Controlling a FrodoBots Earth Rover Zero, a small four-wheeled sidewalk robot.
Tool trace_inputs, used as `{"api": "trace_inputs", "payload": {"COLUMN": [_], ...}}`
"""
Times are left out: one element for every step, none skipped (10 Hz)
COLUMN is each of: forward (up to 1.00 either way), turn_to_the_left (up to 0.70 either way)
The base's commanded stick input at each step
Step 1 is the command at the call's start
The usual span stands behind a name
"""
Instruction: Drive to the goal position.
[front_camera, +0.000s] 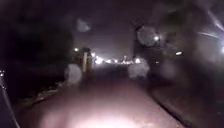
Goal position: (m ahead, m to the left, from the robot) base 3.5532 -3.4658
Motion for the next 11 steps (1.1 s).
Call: {"api": "trace_inputs", "payload": {"forward": [0.5,0.5,0.5,0.5,0.5,0.5,0.5,0.5,0.5,0.5,0.5], "turn_to_the_left": [0.0,0.0,0.0,0.0,0.0,0.0,0.0,0.0,0.0,0.0,0.0]}}
